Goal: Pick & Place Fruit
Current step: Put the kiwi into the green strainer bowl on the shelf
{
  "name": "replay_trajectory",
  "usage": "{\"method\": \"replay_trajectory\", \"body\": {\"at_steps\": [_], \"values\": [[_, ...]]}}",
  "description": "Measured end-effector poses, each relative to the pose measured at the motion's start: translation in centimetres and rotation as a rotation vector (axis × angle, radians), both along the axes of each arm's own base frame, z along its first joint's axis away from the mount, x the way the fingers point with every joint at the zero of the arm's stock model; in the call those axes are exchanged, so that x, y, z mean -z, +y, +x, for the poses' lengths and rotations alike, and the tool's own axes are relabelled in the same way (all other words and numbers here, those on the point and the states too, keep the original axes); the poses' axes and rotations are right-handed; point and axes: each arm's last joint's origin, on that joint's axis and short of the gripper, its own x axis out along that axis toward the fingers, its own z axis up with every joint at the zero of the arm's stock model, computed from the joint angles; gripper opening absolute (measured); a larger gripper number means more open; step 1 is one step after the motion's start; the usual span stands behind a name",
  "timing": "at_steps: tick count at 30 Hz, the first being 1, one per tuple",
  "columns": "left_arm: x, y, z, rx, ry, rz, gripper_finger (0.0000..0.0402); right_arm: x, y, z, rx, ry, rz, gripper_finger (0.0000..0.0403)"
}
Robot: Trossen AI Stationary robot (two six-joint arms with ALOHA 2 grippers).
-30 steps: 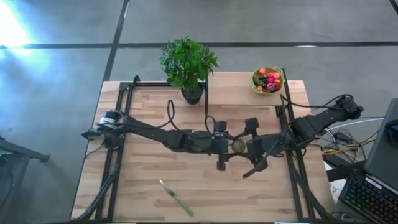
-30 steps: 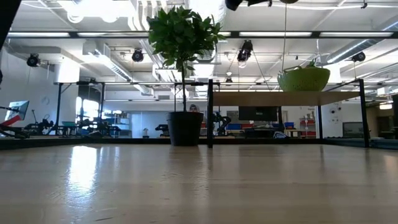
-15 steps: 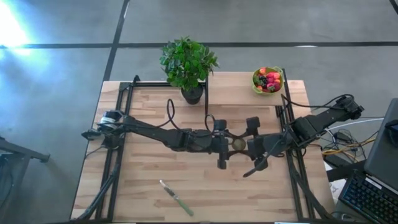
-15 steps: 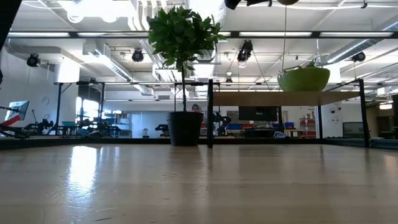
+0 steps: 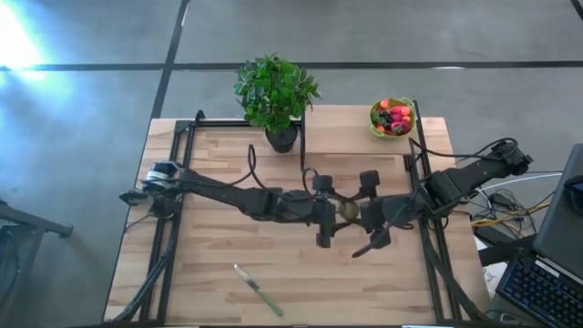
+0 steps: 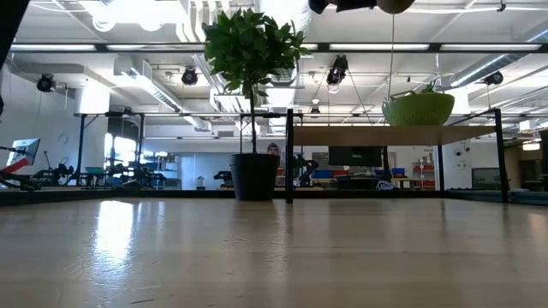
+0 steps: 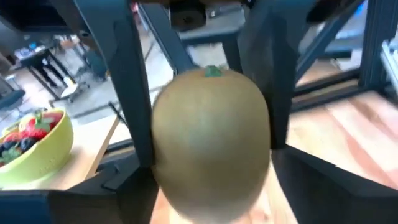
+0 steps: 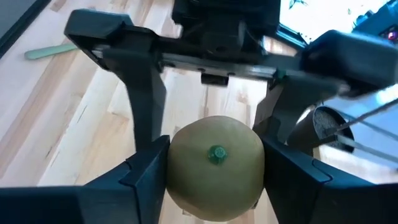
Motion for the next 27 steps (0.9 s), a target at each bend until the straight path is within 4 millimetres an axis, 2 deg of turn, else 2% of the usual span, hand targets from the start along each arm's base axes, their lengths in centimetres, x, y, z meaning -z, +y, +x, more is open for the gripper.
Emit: {"method": "replay_trajectory", "body": {"at_steps": [6, 11, 15, 20, 27], "values": [[-0.5, 0.5, -0.4, -0.101, 0.173, 0.057, 0.0339, 0.1, -0.3, -0.5, 0.047, 0.056, 0.017, 0.0214], [-1.1, 1.5, -1.7, -0.366, 0.29, 0.094, 0.0344, -0.2, -1.5, -1.6, 0.197, 0.137, -0.037, 0.0215], [0.1, 2.0, -2.2, -0.441, 0.341, 0.061, 0.0343, -0.8, -3.4, -2.5, 0.368, 0.182, -0.117, 0.0213], [2.0, 1.9, -2.3, -0.439, 0.354, 0.04, 0.0342, -1.9, -6.2, -3.2, 0.529, 0.197, -0.111, 0.0215], [4.4, 2.0, -2.7, -0.418, 0.234, -0.012, 0.0342, -3.7, -11.0, -4.6, 0.743, 0.134, -0.088, 0.0214]]}}
